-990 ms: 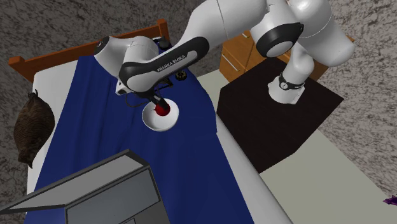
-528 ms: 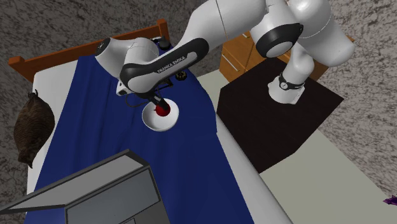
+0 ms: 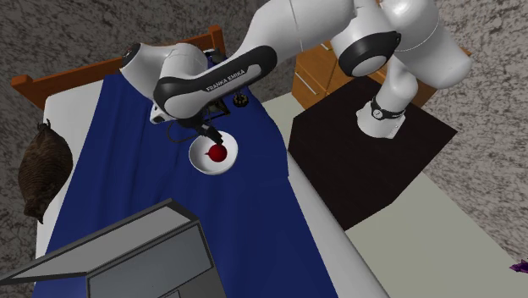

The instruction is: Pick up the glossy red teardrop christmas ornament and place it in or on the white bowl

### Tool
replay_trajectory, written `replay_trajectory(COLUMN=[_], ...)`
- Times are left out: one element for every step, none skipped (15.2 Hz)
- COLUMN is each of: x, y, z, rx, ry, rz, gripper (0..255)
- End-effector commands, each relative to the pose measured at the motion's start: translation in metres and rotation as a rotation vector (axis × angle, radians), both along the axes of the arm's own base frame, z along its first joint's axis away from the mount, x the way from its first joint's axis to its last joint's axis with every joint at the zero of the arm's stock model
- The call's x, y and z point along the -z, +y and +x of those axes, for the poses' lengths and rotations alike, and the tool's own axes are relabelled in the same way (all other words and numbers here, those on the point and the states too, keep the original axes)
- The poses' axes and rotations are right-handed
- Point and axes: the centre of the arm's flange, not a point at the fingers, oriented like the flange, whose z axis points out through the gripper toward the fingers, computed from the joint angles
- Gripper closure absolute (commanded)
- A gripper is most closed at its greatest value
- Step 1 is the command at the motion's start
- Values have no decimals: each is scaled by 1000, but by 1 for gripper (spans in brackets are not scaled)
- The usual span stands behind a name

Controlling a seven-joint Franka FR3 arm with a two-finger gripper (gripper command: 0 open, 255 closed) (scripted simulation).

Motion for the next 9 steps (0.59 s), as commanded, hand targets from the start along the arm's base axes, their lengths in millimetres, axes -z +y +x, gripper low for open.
replay_trajectory(x=[-21,-31,-31,-31,-31,-31,-31,-31,-31], y=[-4,-5,-5,-5,-5,-5,-5,-5,-5], z=[6,9,9,9,9,9,9,9,9], rx=[0,0,0,0,0,0,0,0,0], ry=[1,1,1,1,1,1,1,1,1], rz=[1,1,1,1,1,1,1,1,1], gripper=[0,0,0,0,0,0,0,0,0])
